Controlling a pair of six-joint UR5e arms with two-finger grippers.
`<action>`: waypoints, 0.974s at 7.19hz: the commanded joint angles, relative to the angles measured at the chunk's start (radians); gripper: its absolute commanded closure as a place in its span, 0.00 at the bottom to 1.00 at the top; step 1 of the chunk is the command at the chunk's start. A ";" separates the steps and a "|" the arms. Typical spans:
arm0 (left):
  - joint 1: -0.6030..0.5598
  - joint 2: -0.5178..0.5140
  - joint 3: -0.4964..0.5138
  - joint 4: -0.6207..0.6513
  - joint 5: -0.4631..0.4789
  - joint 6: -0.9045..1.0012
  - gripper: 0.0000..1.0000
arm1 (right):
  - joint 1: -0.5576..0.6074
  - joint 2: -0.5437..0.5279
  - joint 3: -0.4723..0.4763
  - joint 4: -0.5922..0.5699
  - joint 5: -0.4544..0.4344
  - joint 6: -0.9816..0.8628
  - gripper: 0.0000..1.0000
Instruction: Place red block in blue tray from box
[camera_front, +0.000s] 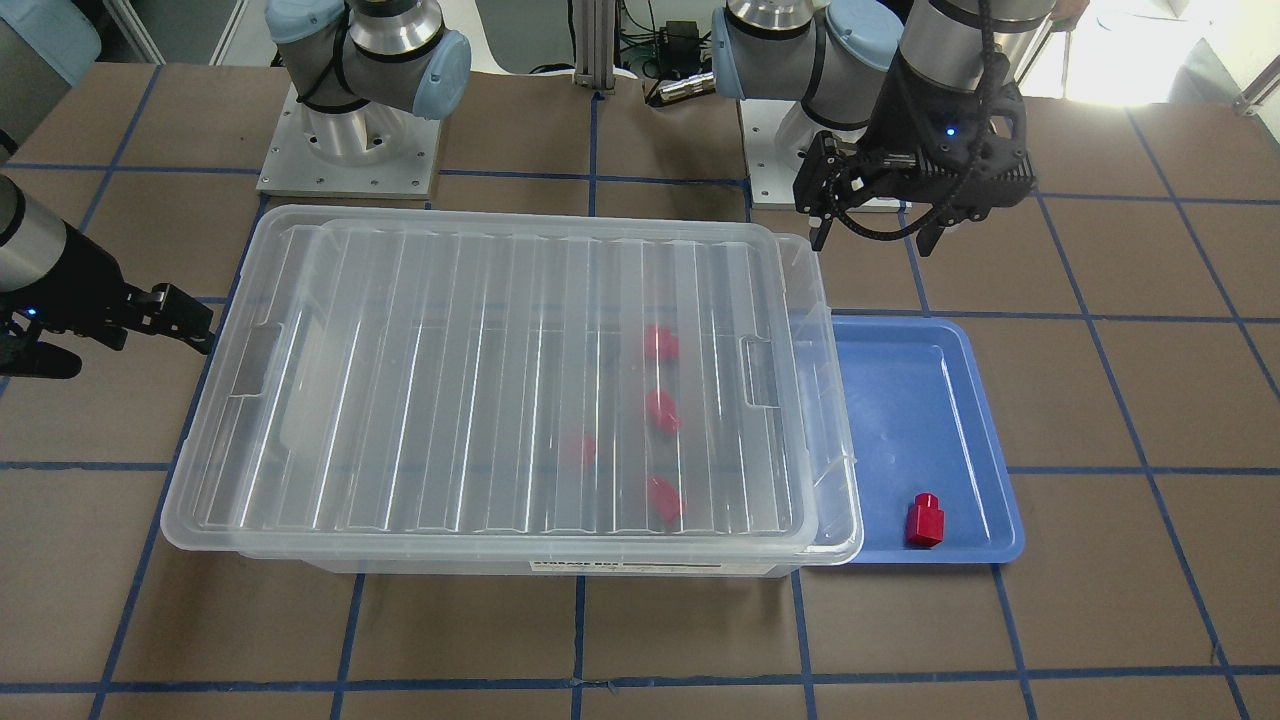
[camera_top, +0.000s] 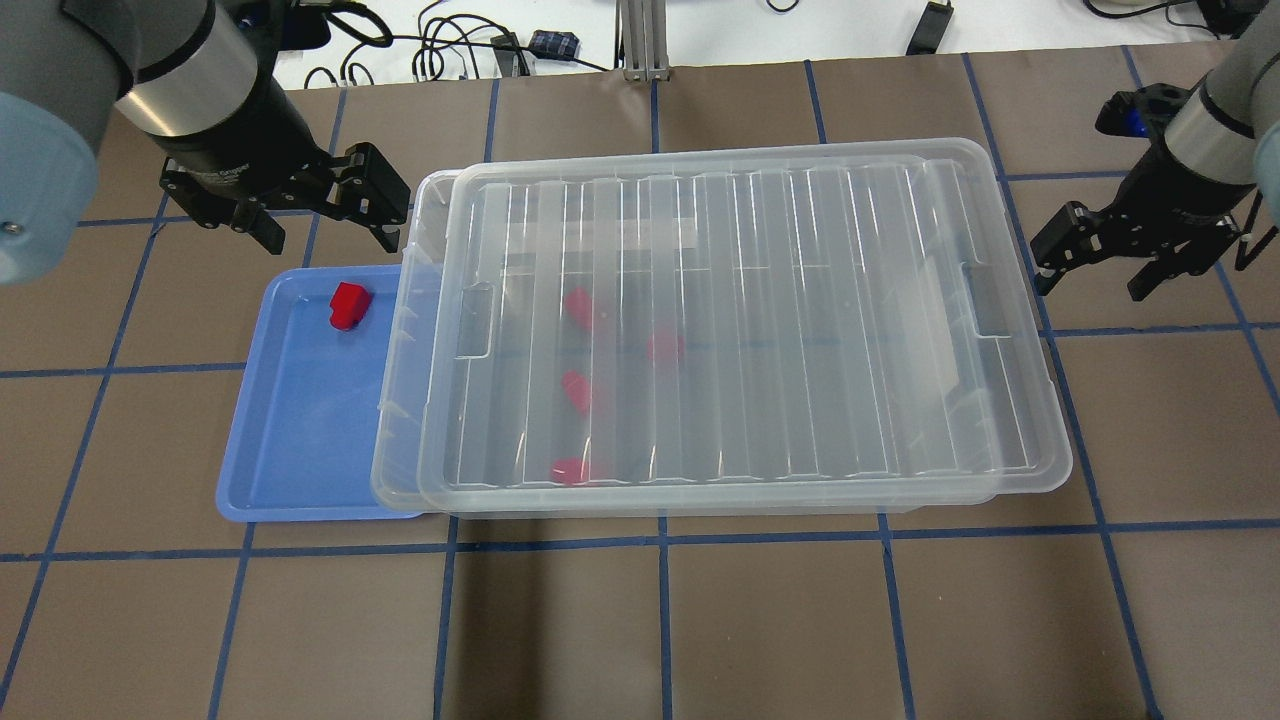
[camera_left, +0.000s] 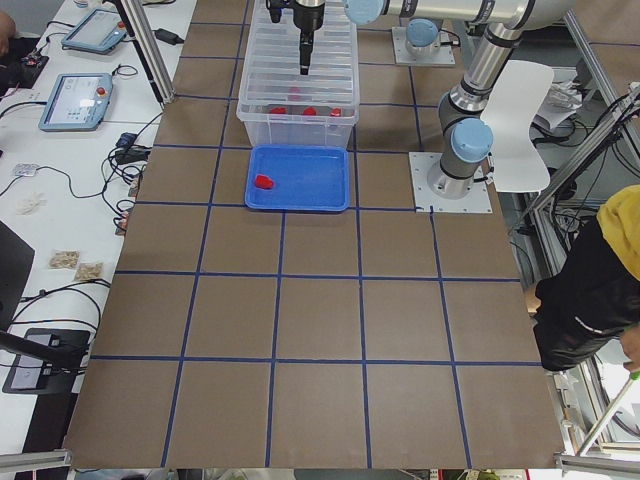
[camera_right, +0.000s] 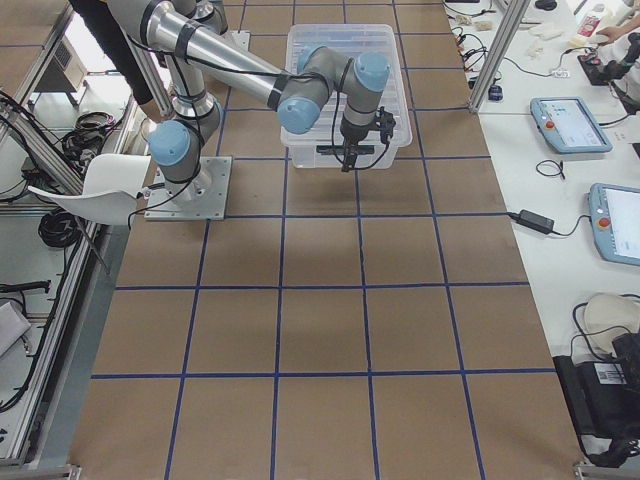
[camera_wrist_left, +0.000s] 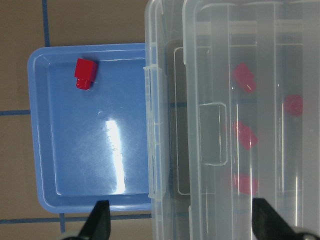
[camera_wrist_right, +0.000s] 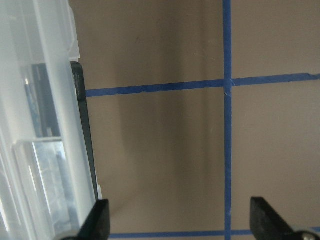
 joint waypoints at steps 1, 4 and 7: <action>0.004 0.000 0.019 0.009 -0.011 -0.005 0.00 | 0.005 -0.002 -0.162 0.092 -0.004 -0.001 0.00; 0.007 0.003 0.021 -0.005 0.001 -0.008 0.00 | 0.263 -0.003 -0.281 0.181 -0.007 0.157 0.00; 0.009 -0.003 0.015 0.005 0.001 -0.008 0.00 | 0.338 -0.072 -0.213 0.192 0.002 0.221 0.00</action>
